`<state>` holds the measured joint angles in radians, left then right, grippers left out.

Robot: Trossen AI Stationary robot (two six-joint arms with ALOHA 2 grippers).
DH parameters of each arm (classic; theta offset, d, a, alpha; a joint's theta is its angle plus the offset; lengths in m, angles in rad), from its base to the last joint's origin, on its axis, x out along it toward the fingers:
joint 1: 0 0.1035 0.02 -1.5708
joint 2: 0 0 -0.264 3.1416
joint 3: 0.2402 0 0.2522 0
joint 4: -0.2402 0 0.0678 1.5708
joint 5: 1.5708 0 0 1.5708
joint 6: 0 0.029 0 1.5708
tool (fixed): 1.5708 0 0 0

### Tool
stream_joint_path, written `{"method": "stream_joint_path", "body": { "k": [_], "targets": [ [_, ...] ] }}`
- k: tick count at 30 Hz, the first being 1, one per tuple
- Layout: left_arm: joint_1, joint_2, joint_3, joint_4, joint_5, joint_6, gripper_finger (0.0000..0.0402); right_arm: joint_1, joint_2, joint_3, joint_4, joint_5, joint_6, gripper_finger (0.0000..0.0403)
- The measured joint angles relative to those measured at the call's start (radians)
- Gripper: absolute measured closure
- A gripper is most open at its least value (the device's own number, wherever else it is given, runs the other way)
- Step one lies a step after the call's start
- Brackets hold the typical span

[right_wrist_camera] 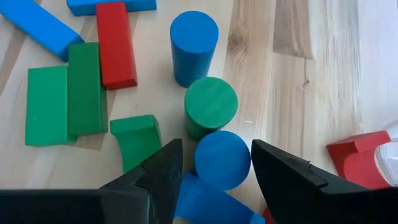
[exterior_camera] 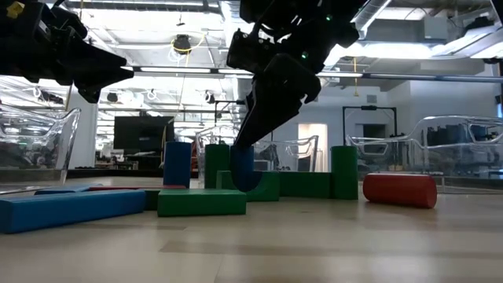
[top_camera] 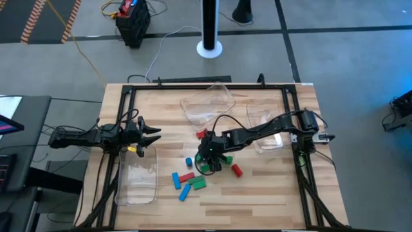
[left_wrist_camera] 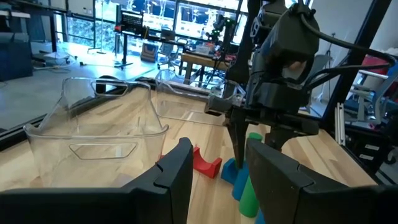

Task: Sort blocks by size
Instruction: Put the right blue cylinder block into the top transparent bin

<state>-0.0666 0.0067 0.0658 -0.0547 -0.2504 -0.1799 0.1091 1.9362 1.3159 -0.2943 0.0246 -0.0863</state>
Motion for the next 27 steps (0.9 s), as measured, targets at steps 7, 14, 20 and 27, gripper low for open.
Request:
{"method": "stream_joint_path", "body": {
  "k": [7,14,20,27],
  "targets": [
    [0.0,0.0,0.0,0.0,0.0,0.0,0.0258,0.0,0.0,0.0,-0.001,0.0,0.0,0.0199],
    [0.0,0.0,0.0,0.0,0.0,0.0,0.0258,0.0,-0.001,0.0,-0.004,-0.001,0.0,0.0243],
    [0.0,0.0,0.0,0.0,0.0,0.0,0.0258,0.0,-0.001,0.0,-0.005,-0.001,0.0,0.0247],
    [0.0,0.0,0.0,0.001,0.0,0.0,0.0258,-0.001,-0.002,0.009,-0.018,0.0,0.0,0.025]
  ]
}}
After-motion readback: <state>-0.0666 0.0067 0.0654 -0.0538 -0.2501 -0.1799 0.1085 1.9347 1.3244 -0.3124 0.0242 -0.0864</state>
